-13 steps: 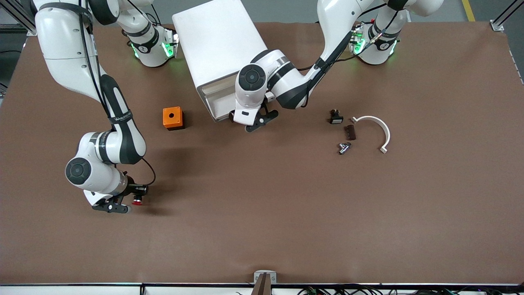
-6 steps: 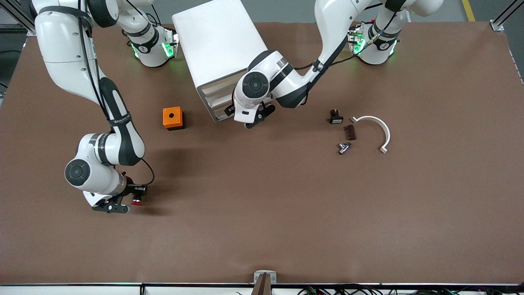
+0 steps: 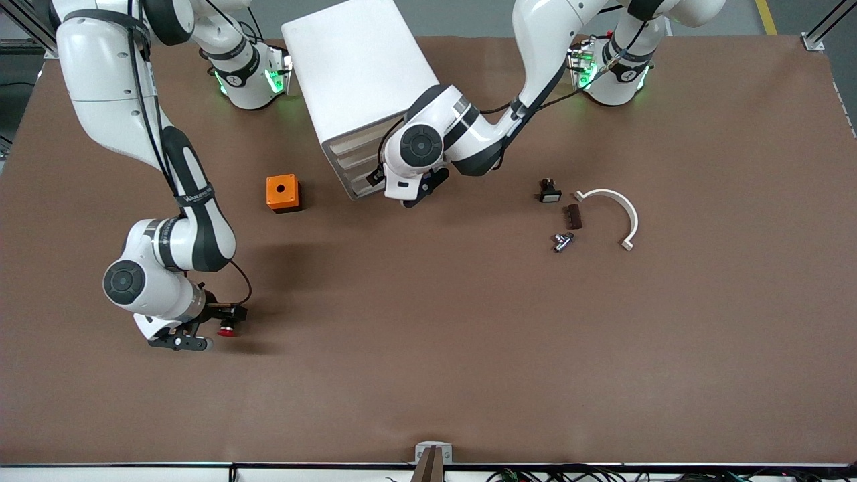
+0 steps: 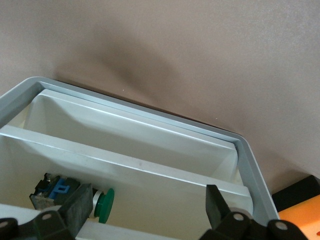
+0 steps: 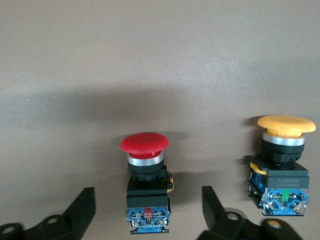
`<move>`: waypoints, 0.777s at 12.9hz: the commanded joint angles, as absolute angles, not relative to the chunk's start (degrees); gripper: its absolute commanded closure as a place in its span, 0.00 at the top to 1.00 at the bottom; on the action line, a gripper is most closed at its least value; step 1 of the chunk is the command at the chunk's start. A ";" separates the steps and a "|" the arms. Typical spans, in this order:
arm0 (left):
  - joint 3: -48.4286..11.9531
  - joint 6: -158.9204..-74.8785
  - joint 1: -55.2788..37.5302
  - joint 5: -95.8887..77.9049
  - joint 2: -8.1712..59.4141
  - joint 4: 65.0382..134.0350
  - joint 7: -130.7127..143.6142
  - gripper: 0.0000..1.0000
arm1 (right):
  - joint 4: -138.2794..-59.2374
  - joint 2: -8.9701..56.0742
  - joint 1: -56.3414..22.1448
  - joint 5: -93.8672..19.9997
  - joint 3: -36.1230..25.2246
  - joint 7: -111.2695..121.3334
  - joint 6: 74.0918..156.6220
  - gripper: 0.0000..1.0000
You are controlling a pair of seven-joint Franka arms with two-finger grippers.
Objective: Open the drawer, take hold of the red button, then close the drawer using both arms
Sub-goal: 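Push the drawer shut with the left gripper while the right gripper opens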
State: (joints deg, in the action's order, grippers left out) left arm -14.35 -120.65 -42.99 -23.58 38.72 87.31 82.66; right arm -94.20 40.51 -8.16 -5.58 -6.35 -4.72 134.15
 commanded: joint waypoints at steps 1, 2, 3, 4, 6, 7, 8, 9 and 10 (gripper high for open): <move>-14.41 -120.67 -42.54 -24.09 37.88 87.89 81.74 1.00 | -93.25 39.29 -7.38 -5.19 -5.62 -3.96 131.85 1.00; -14.15 -120.67 -42.28 -24.00 37.62 87.80 81.39 1.00 | -92.90 38.77 -7.38 -5.10 -5.62 -3.96 130.44 1.00; -13.54 -120.67 -42.10 -23.47 37.01 87.45 81.82 1.00 | -92.64 37.98 -7.30 -5.01 -5.62 -3.87 129.04 1.00; -12.93 -120.67 -41.23 -21.12 36.22 87.02 81.91 1.00 | -92.55 36.58 -7.12 -4.75 -5.62 -3.78 127.28 1.00; -12.92 -119.37 -38.34 -16.98 33.50 85.70 82.00 0.99 | -92.46 33.59 -7.03 -4.40 -5.71 -3.69 123.86 1.00; -12.92 -117.44 -36.06 -16.35 31.66 84.21 81.65 0.99 | -92.37 31.83 -7.03 -3.26 -5.71 -3.69 121.58 1.00; -13.01 -115.16 -33.51 -16.35 30.07 82.89 80.35 0.99 | -92.20 30.08 -6.86 -1.60 -5.71 -3.69 119.38 1.00; -13.01 -113.05 -30.62 -16.35 28.23 82.10 78.33 0.99 | -92.11 28.23 -6.59 -0.80 -5.71 -3.69 116.75 1.00; -13.01 -111.46 -28.06 -16.35 26.12 82.00 75.87 0.99 | -92.02 26.39 -6.24 -0.70 -5.71 -3.60 114.20 1.00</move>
State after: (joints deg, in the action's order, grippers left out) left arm -12.82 -115.47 -32.62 -17.11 30.86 81.73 79.44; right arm -91.02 30.84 -7.86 -2.10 -6.65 -4.23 118.30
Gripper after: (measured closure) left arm 0.004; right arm 0.000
